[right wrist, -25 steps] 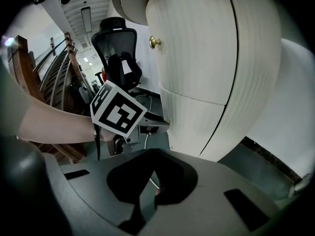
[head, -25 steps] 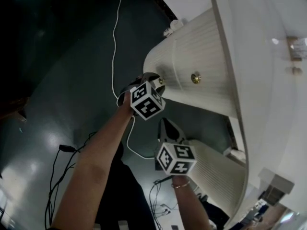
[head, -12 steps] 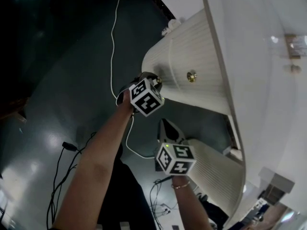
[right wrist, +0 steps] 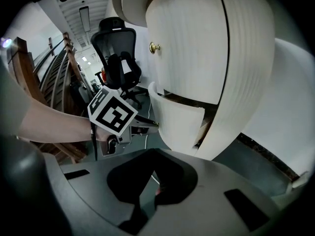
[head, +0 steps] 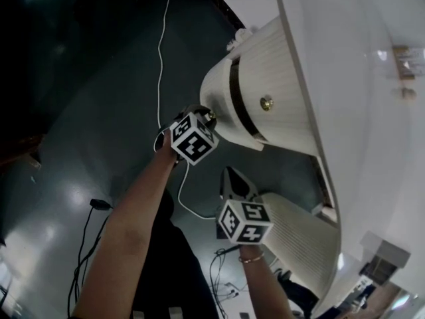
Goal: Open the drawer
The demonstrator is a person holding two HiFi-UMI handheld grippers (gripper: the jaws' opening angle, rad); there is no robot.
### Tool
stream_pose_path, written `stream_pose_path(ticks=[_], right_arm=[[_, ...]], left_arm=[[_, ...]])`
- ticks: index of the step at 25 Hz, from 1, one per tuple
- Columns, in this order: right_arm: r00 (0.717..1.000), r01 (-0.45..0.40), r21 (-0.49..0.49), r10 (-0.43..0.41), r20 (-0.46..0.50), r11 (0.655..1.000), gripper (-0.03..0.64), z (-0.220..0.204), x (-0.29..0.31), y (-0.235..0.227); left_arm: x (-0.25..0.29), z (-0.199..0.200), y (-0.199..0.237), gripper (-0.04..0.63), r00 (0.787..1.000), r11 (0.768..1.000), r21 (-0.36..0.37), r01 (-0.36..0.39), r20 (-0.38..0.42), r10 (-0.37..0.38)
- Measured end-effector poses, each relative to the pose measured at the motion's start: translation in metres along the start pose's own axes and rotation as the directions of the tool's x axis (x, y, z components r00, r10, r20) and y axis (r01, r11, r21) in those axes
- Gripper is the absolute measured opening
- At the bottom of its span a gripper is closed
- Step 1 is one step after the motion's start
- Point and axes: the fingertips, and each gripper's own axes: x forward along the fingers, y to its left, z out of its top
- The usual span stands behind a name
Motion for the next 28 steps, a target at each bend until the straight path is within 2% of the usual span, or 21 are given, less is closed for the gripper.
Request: stream_pose_path(ticks=[11, 19, 28], right_arm=[[1.000, -0.019, 0.006, 0.019, -0.018, 1.000, 0.003, -0.010, -0.018, 0.028], [0.999, -0.014, 0.021, 0.015, -0.041, 1.000, 0.003, -0.028, -0.033, 0.043], [0.998, -0.009, 0.029, 0.011, -0.057, 1.000, 0.003, -0.045, -0.046, 0.052]], left_arm=[[-0.045, -0.057, 0.007, 0.101, 0.996, 0.998, -0.050, -0.039, -0.081, 0.035], [-0.071, -0.087, 0.014, 0.100, 0.994, 0.984, -0.158, -0.076, -0.093, 0.062], [-0.090, -0.111, 0.017, 0.098, 0.990, 0.976, -0.190, -0.105, -0.117, 0.084]])
